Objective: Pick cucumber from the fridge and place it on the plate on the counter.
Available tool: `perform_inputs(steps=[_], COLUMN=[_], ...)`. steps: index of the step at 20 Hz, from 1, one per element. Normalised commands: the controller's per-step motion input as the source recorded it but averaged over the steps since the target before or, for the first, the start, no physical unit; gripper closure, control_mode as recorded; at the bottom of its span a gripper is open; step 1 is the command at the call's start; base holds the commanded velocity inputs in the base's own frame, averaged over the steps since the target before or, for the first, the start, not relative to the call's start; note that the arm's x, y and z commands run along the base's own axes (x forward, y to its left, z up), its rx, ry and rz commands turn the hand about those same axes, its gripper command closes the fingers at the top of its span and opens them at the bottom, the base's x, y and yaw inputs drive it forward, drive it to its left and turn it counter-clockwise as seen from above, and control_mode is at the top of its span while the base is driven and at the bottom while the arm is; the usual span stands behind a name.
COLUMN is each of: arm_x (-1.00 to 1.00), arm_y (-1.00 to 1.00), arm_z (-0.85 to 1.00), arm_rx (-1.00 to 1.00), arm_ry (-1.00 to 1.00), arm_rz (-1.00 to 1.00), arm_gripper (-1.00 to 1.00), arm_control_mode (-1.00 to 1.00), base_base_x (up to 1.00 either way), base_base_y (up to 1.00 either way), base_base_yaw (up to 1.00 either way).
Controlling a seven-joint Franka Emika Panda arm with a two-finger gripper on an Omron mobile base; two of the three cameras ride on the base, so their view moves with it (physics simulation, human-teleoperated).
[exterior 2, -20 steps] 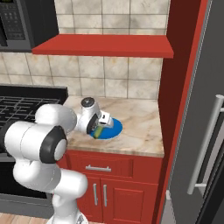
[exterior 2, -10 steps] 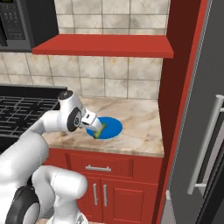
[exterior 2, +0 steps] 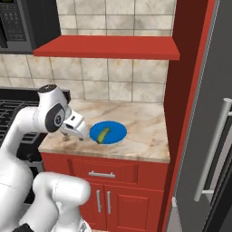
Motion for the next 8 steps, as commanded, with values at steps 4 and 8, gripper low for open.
perform_inputs(steps=[4, 8], arm_x=[-0.98, -0.73], arm_y=[0.31, 0.36], arm_z=[0.01, 0.04], arm_rx=[0.00, 0.00], arm_ry=[-0.19, -0.17], arm_rz=[0.18, 0.24], arm_gripper=[-1.00, -1.00], arm_control_mode=[-1.00, -1.00], base_base_x=[0.00, 0.00], base_base_y=[0.00, 0.00], base_base_yaw=[0.00, 0.00])
